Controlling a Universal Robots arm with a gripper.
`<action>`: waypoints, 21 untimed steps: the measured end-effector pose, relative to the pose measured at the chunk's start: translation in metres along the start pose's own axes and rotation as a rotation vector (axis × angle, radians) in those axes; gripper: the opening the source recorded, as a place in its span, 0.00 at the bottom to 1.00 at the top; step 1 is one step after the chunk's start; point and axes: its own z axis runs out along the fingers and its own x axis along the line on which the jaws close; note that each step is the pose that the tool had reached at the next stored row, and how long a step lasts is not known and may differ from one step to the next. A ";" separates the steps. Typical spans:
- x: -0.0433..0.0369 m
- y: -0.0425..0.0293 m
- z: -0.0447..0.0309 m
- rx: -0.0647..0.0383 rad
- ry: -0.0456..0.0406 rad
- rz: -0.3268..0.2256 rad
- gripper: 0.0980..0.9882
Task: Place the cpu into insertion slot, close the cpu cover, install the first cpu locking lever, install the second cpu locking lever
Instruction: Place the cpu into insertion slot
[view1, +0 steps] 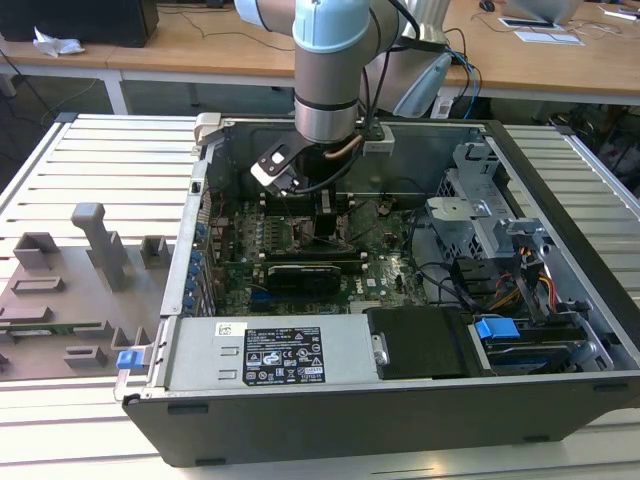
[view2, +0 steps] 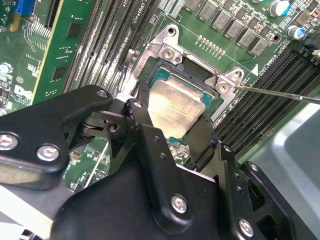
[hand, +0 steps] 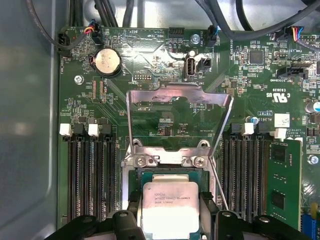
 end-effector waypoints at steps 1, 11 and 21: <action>0.0001 0.0001 0.0002 -0.001 0.0003 0.000 0.50; -0.0001 0.0001 -0.0035 0.000 -0.0001 0.000 0.59; 0.0006 0.0008 -0.0261 0.000 -0.0001 0.000 0.08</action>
